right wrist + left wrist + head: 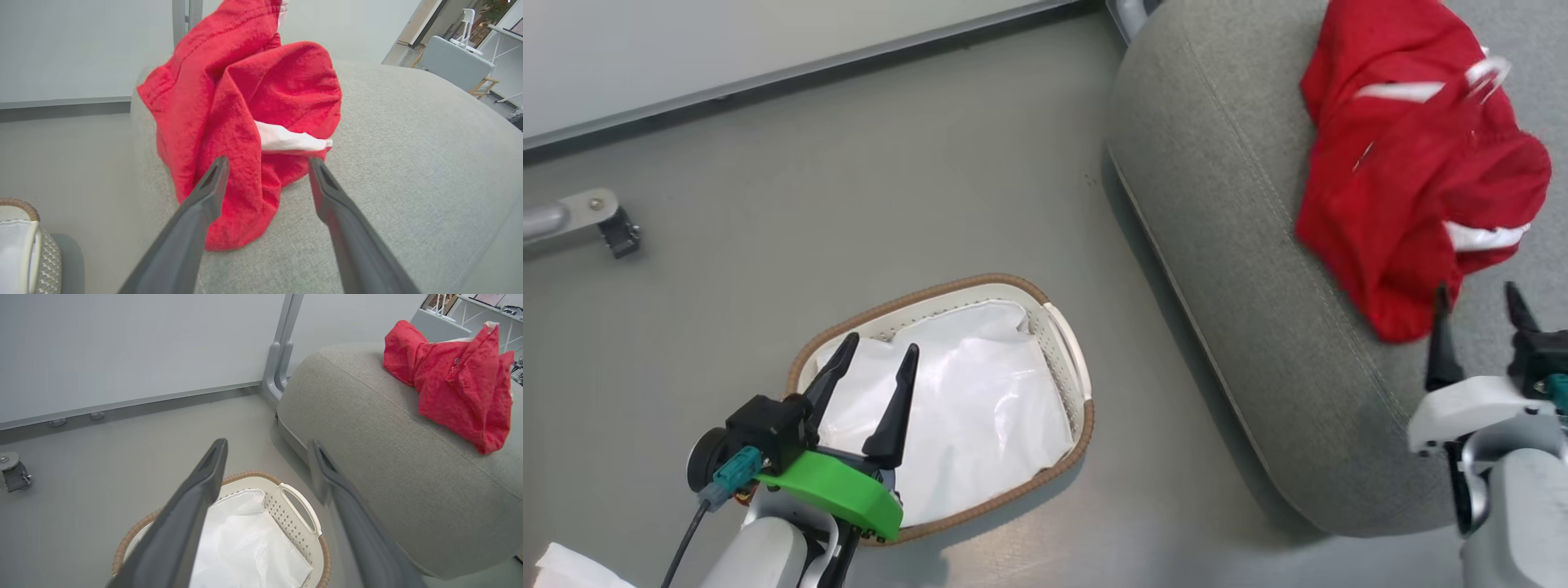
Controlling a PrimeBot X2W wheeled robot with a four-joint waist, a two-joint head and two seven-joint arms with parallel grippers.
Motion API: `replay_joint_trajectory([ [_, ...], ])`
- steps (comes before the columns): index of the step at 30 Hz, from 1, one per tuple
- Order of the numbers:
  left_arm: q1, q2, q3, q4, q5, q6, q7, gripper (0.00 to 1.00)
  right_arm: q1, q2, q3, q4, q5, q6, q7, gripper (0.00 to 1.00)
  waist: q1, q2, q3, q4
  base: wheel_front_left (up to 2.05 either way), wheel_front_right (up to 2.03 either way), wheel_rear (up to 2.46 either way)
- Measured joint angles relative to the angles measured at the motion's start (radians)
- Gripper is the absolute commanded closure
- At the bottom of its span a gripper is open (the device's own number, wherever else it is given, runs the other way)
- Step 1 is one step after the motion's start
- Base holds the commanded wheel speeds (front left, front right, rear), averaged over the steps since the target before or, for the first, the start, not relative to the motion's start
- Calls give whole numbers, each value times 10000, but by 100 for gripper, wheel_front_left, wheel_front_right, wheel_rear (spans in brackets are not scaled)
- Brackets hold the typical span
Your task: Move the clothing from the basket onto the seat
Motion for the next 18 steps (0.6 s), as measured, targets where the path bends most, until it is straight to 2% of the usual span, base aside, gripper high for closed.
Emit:
replay_joint_trajectory([
  [6,292,-347,936,71,418,0,0,0,138,38,1887,-481,1220,0,2,0,0,0,-342,468,0,0,0],
  [11,478,-713,2144,88,991,0,0,0,24,38,3277,-1011,1881,0,0,0,0,0,-577,954,0,0,0],
  [18,794,-1218,3749,71,1904,0,2,0,-127,42,4048,-1463,2186,0,0,0,0,0,-839,1639,0,0,0],
])
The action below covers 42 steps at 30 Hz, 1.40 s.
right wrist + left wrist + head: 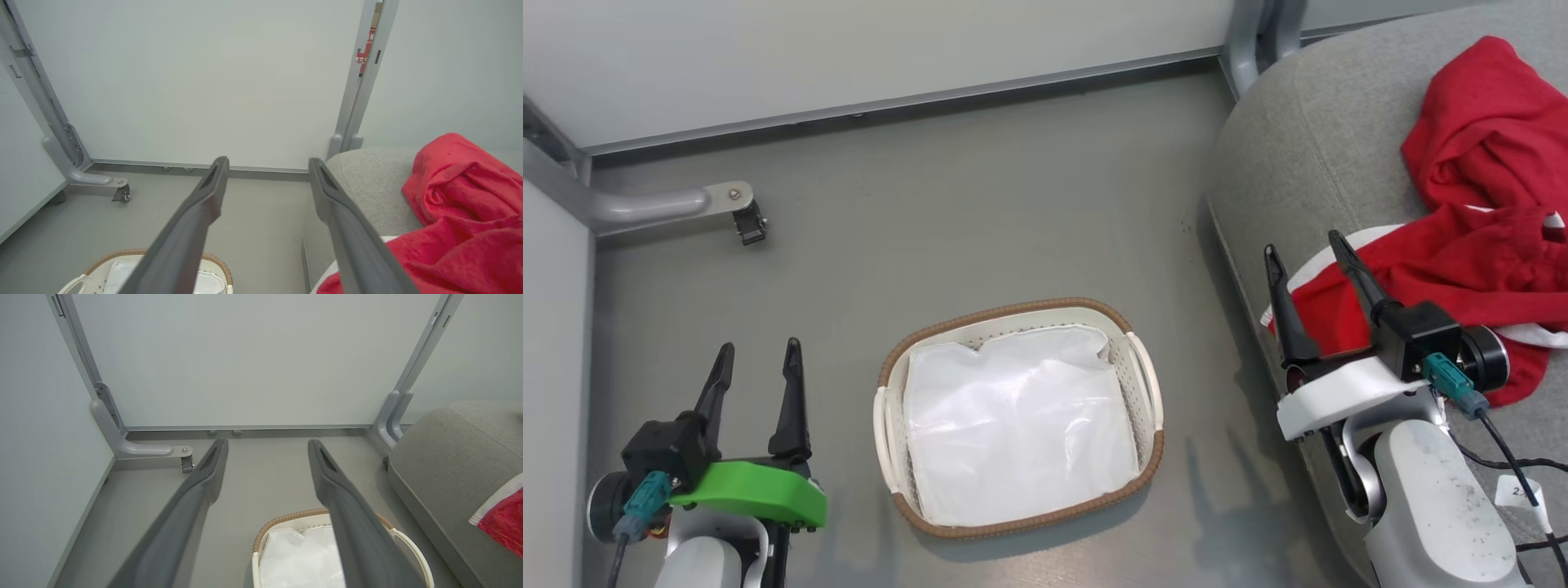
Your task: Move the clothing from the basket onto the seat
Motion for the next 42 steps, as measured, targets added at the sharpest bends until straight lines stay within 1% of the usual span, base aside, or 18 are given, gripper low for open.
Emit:
replay_joint_trajectory([
  [5,252,-265,752,92,424,0,-2,0,51,-4,249,209,130,0,0,0,0,0,-240,407,0,0,0],
  [10,590,-441,1055,92,907,0,-2,0,260,-6,351,489,207,0,0,0,0,0,-507,643,0,0,0],
  [15,922,-612,1325,77,1093,0,-2,0,557,-4,437,734,221,0,0,0,0,0,-776,785,0,0,0],
  [20,1289,-742,1300,59,1239,0,-2,0,833,-6,449,863,232,0,0,0,-1,0,-1047,834,0,0,0],
  [24,1509,-788,984,199,746,0,-2,0,989,-8,441,934,307,0,0,0,0,0,-1227,846,0,0,0],
  [25,1553,-784,871,201,600,0,-2,100,1018,-8,454,949,307,0,0,100,0,0,-1265,846,0,0,0],
  [31,1585,-842,755,662,556,2,10,100,1386,61,470,1388,334,0,36,100,0,0,-1290,848,0,0,0],
  [42,1580,-874,911,514,-1383,2,602,100,1509,67,167,1243,2516,0,598,100,0,0,-1359,841,0,0,0],
])
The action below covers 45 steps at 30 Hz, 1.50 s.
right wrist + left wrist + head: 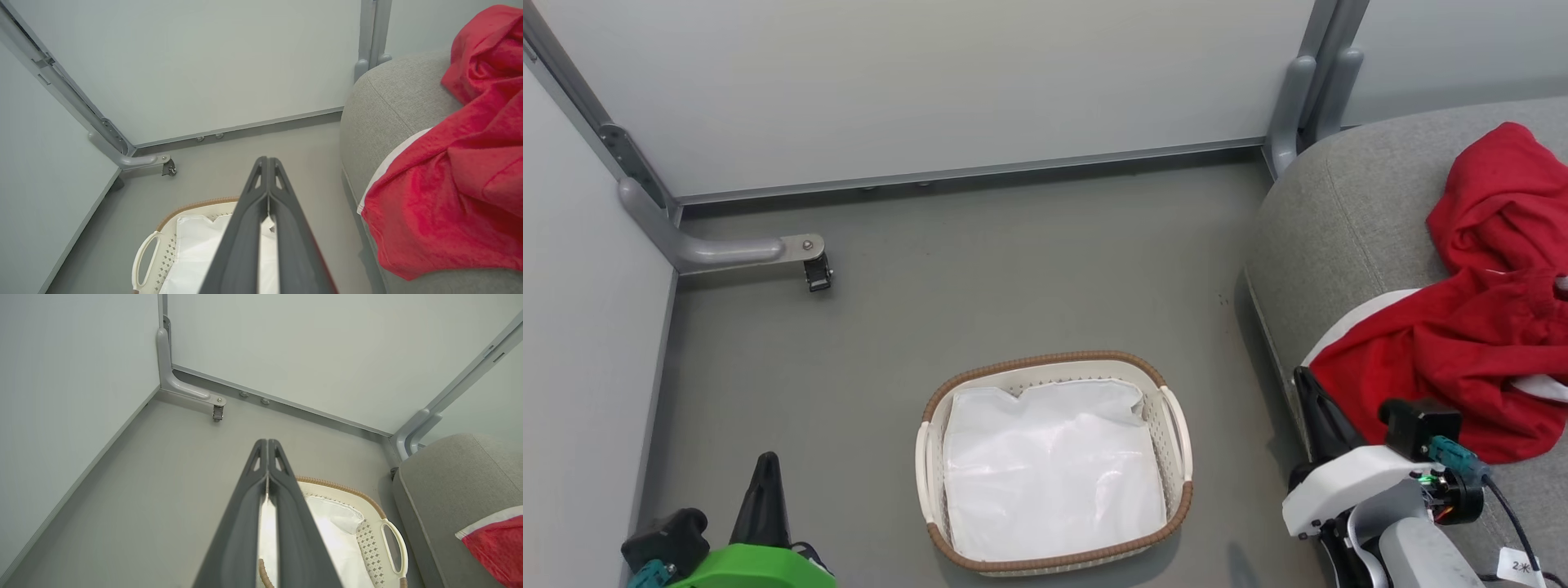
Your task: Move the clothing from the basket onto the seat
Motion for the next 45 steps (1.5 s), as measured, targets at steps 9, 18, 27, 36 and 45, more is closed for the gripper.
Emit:
replay_joint_trajectory([
  [9,-20,-33,117,-153,-1446,0,393,100,42,0,-240,-186,1590,0,376,100,0,0,-54,-5,0,0,0],
  [18,-115,-54,213,-299,-2796,0,732,100,161,-4,-453,-343,3078,0,748,100,0,0,-110,-11,0,0,0],
  [27,-226,-65,326,-435,-3942,0,1070,100,215,-6,-652,-500,4378,0,1064,100,0,0,-165,-15,0,0,0],
  [36,-291,-82,420,-546,-5009,0,1367,100,245,-10,-830,-623,5568,0,1363,100,0,0,-220,-20,0,0,0],
  [45,-398,-90,499,-665,-6034,0,1659,100,294,-17,-997,-755,6690,-2,1638,100,0,0,-275,-25,0,0,0],
])
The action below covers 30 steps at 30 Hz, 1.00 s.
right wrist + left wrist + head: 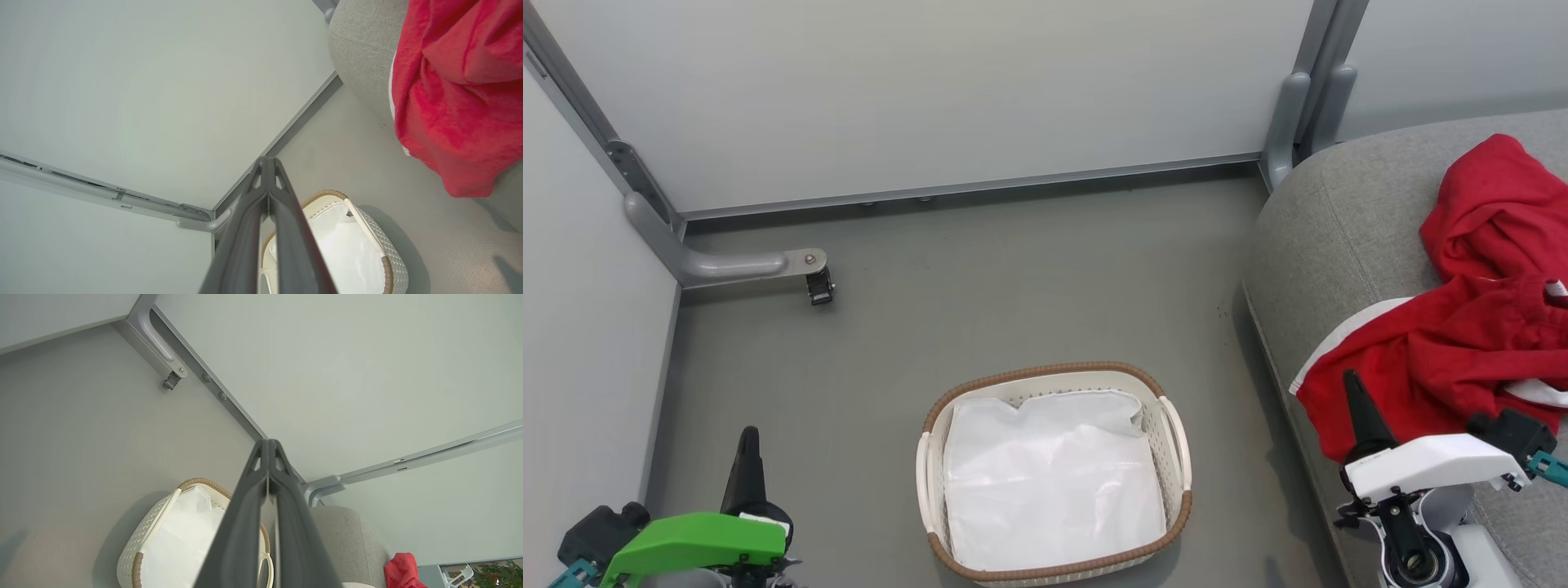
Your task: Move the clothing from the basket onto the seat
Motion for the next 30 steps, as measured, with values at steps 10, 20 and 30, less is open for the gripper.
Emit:
replay_joint_trajectory([
  [10,-83,-10,82,-104,-966,0,286,100,88,-6,-169,-115,1114,0,280,100,0,0,-61,-6,0,0,0],
  [20,-201,-17,176,-199,-1898,0,523,100,137,-12,-322,-224,2127,0,518,100,0,0,-122,-11,0,0,0],
  [30,-241,-29,249,-303,-2732,0,761,100,167,-19,-460,-332,3072,-2,752,100,0,0,-184,-17,0,0,0],
])
